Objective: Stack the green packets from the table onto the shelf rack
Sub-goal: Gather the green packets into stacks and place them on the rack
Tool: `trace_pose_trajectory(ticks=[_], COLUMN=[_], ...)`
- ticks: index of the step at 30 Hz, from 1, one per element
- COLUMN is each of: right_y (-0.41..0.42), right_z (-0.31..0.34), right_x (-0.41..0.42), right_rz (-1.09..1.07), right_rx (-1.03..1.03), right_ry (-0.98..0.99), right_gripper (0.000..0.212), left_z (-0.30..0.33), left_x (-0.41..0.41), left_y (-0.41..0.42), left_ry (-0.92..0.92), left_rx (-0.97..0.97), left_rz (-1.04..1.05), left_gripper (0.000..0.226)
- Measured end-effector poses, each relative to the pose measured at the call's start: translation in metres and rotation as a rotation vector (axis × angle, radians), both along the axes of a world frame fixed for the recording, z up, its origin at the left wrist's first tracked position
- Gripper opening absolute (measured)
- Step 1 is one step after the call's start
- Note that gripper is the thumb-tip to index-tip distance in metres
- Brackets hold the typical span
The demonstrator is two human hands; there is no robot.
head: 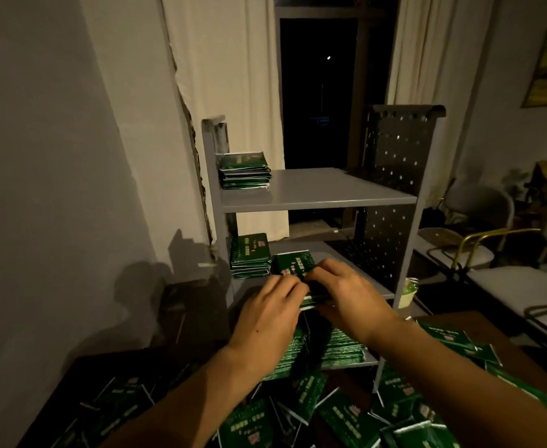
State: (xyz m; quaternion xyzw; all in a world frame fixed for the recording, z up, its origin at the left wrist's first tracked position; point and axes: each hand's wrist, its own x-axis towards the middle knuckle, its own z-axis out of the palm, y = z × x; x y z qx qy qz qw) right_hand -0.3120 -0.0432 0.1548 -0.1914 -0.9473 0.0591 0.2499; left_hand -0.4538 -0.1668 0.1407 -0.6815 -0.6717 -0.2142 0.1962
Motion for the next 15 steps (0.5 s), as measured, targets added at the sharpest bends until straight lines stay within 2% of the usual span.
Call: trace_pose_trajectory(ticks=[2, 5, 8, 11, 15], right_y=[0.0, 0.003, 0.007, 0.008, 0.01], right_z=[-0.002, -0.004, -0.002, 0.0, -0.004], right_x=[0.001, 0.001, 0.004, 0.014, 0.017], right_rz=[-0.046, -0.044, 0.011, 0.048, 0.041], right_rx=[0.011, 0.006, -0.105, -0.24, -0.201], right_ry=[-0.013, -0.039, -0.028, 0.045, 0.081], right_gripper=[0.049, 0.051, 0.058, 0.056, 0.036], left_z=[0.0, 0.003, 0.005, 0.006, 0.009], left_x=[-0.001, 0.0, 0.0, 0.003, 0.011], left_y=[0.0, 0.0, 0.002, 0.003, 0.006], left_ry=[-0.029, -0.167, -0.258, -0.206, -0.103], left_rx=[0.002, 0.018, 0.032, 0.007, -0.011], left_rz=[-0.008, 0.004, 0.03, 0.065, 0.095], left_gripper=[0.044, 0.04, 0.036, 0.032, 0.029])
